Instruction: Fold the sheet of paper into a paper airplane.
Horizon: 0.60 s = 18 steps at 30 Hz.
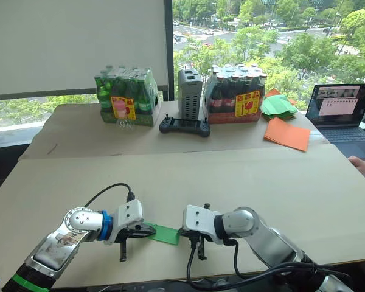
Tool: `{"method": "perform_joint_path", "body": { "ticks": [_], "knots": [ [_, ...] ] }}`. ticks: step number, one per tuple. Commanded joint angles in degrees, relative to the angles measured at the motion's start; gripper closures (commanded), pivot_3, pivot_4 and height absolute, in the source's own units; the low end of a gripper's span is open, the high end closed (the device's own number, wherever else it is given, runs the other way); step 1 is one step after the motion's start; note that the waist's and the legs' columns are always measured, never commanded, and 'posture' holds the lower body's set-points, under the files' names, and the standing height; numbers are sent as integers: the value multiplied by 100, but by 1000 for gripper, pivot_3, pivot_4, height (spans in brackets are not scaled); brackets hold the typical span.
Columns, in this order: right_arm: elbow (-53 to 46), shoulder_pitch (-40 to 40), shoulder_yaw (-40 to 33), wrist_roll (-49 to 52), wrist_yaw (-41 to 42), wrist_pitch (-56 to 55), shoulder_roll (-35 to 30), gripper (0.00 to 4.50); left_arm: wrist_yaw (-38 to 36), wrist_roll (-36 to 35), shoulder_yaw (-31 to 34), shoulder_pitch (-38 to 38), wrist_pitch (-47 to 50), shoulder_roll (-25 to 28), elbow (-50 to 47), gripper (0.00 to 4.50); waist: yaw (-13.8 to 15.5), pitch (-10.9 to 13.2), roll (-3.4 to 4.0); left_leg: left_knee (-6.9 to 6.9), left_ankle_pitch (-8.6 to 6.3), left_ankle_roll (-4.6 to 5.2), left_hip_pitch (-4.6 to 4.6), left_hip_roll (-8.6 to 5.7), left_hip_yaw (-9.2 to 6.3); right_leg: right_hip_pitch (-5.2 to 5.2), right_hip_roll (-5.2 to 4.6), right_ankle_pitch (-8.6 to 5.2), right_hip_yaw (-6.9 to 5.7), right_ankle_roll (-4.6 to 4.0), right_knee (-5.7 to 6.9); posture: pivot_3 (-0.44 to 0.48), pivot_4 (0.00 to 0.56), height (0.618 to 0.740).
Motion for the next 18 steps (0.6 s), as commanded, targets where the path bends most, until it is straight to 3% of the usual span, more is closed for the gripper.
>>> {"method": "perform_joint_path", "body": {
  "ticks": [1,3,10,18],
  "knots": [
    [97,280,5,19,50,423,-256,4482,10,194,-95,39,82,50,160,4500,19,2,2,-2,-4,5,13,3,0,18,0,-3,-3,4,-6,0,150,696],
    [-103,253,-277,205,-44,105,-72,4482,10,193,-96,32,81,51,159,4500,33,2,1,-3,-12,10,31,4,0,37,0,-29,-5,43,-10,0,150,696],
    [-426,113,-1008,884,-104,-708,430,4482,3,186,-69,13,90,57,155,4500,21,12,4,-4,-14,7,31,7,0,31,2,-21,-4,30,-8,0,150,696],
    [773,-178,-40,146,-166,-1330,701,4482,31,194,-70,-99,120,3,160,4500,13,14,5,-5,-15,4,33,8,1,30,5,-15,-5,17,-7,0,150,696]
  ]
}}
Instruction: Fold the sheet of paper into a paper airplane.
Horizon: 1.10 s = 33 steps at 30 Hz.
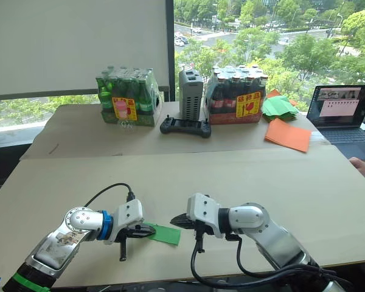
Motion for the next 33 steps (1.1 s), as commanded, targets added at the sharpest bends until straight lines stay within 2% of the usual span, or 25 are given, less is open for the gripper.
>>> {"method": "perform_joint_path", "body": {
  "ticks": [1,4,10,17,21,33],
  "knots": [
    [596,-175,341,-447,-39,-371,-9,4482,63,145,-59,-53,130,-14,95,4500,1,4,0,1,0,0,-2,0,0,0,0,7,0,-12,0,0,150,696],
    [939,-163,552,-675,19,-304,-93,4482,95,111,-33,-102,151,-83,59,4500,-15,5,2,0,0,0,3,-1,4,1,0,8,2,-13,0,0,150,696],
    [899,-78,629,-726,138,81,-202,4482,66,-36,-8,-299,371,-274,-44,4500,-7,5,2,-2,-3,-6,12,7,3,7,8,5,1,-15,1,0,150,696],
    [809,-52,665,-734,139,211,-218,4482,-19,314,-412,-429,169,-444,184,4500,6,5,2,-2,-4,-5,13,7,3,9,8,4,2,-15,-1,0,150,696],
    [776,-64,663,-753,133,259,-245,4482,-116,485,-459,-378,-58,-340,458,4500,24,5,2,-2,-5,-5,19,7,3,15,7,-7,2,4,-2,0,150,696],
    [719,-110,659,-747,170,341,-329,4482,-255,497,-27,-258,-388,13,1268,4500,-18,-1,8,-7,-6,-8,25,14,3,15,12,-19,1,14,0,0,150,696]
  ]
}}
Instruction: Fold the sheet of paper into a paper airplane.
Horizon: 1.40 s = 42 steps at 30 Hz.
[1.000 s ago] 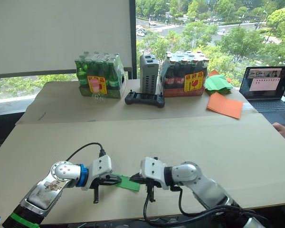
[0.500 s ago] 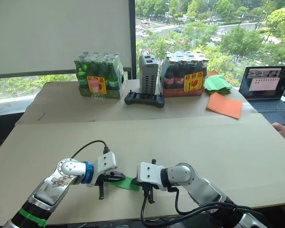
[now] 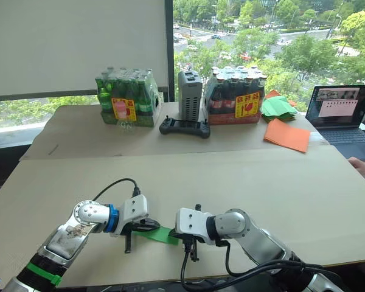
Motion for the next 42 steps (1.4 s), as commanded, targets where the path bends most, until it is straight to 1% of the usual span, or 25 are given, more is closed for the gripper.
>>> {"method": "perform_joint_path", "body": {
  "ticks": [1,10,16,24,30,33,35,37,38,39,40,42],
  "knots": [
    [316,98,152,-214,108,291,-206,4482,0,228,93,235,-5,264,544,4500,-13,-1,1,0,0,-1,0,1,0,0,1,-1,0,-1,0,0,150,696],
    [387,59,140,-223,143,277,-203,4482,-51,207,368,490,-158,489,634,4500,-78,-6,10,-2,-12,-22,5,32,1,-4,34,-5,0,-12,1,0,150,696],
    [417,37,143,-230,150,260,-189,4482,-57,184,574,666,-227,634,687,4500,-83,-6,13,-6,-14,-24,9,37,3,-5,40,-8,1,-16,3,0,150,696],
    [434,-2,148,-240,168,228,-164,4482,37,153,753,645,-203,616,659,4500,-80,-6,14,-6,-14,-24,9,38,3,-5,41,-8,0,-16,3,0,150,696],
    [135,1,-131,-4,133,-68,-64,4482,117,-296,1174,599,153,544,406,4500,-76,-1,12,-5,-14,-24,3,39,3,-12,41,-8,1,-17,5,0,150,696],
    [-338,67,-602,396,86,30,30,4482,119,-696,1599,600,494,595,201,4500,-64,29,2,-5,-13,-25,-8,38,2,-23,42,-2,0,-26,5,0,150,696],
    [-876,99,-1186,868,47,299,90,4482,156,-1150,2093,591,877,597,-33,4500,-60,50,-4,0,-13,-26,-25,37,2,-38,43,15,0,-54,6,0,150,696],
    [-1410,142,-1654,1268,54,639,41,4482,133,-1821,2603,758,1452,585,-507,4500,-60,58,-19,13,-11,-30,-83,35,1,-94,42,24,1,-67,12,0,150,696],
    [-1557,164,-1749,1371,54,758,2,4482,129,-2027,2734,850,1655,583,-694,4500,-63,60,-21,23,6,-59,-123,34,1,-133,42,30,0,-75,18,0,150,696],
    [-1701,213,-1791,1429,57,827,-71,4482,91,-2184,2840,1058,1804,600,-931,4500,-62,59,-21,27,17,-78,-135,35,0,-143,42,31,-2,-76,17,0,150,696],
    [-1793,259,-1801,1446,35,857,-127,4482,74,-2245,2898,1263,1881,622,-1117,4500,-61,60,-21,25,16,-78,-127,35,0,-138,41,31,-3,-76,16,0,150,696],
    [-1935,361,-1799,1495,-12,922,-218,3865,91,-2183,2933,1646,1854,670,-1368,4500,-85,61,-19,10,12,-73,-124,36,6,-136,40,30,-4,-76,-4,0,150,696]
  ]
}}
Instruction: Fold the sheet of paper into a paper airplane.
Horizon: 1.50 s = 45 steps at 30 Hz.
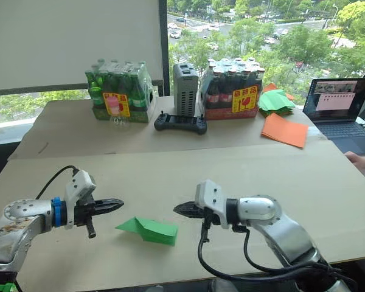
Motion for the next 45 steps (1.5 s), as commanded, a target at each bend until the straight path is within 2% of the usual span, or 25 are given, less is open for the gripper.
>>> {"method": "perform_joint_path", "body": {
  "ticks": [1,8,11,15,20,25,32,39,45],
  "knots": [
    [-378,193,-35,213,-67,164,-111,3535,3,-100,151,531,104,75,-489,4500,-17,3,0,-2,-5,3,6,1,7,1,-2,-1,1,0,0,0,150,696],
    [-539,409,14,607,-21,296,-221,1108,140,-324,346,892,280,55,-838,4500,28,28,-9,2,-33,43,11,3,17,9,-8,3,-3,-7,1,0,150,696],
    [-508,532,-115,1246,175,831,-235,59,152,-449,392,953,361,80,-971,4500,30,30,-9,2,-29,38,22,6,16,18,-7,5,-9,-10,5,0,150,696],
    [-302,615,-217,1536,273,887,-354,16,177,-500,373,1014,426,99,-1114,4500,24,31,-8,2,-29,38,23,8,16,17,-5,7,-9,-14,7,0,150,696],
    [-596,640,-99,1966,409,940,-425,16,216,-648,495,1060,548,113,-1196,4500,12,32,-8,1,-29,37,23,9,16,15,-5,7,-10,-14,7,0,150,696],
    [-447,484,275,2174,438,1018,-213,0,220,-666,531,1168,569,160,-1251,2955,16,33,-8,2,-30,38,23,8,17,17,-6,7,-9,-14,6,0,150,696],
    [344,189,427,2482,470,1132,281,0,332,-709,464,1023,558,130,-1231,649,25,33,-8,3,-27,33,24,8,17,16,-5,9,-9,-17,8,0,150,696],
    [1293,-233,435,2049,119,840,765,0,329,-767,527,1085,564,140,-1307,649,10,33,-8,2,-10,3,25,8,17,12,-4,12,-9,-20,12,0,150,696],
    [1771,-464,319,1802,-33,685,861,0,389,-775,487,1023,564,108,-1315,649,9,33,-7,2,-9,2,24,7,17,10,-4,12,-9,-20,14,0,150,696]
  ]
}}
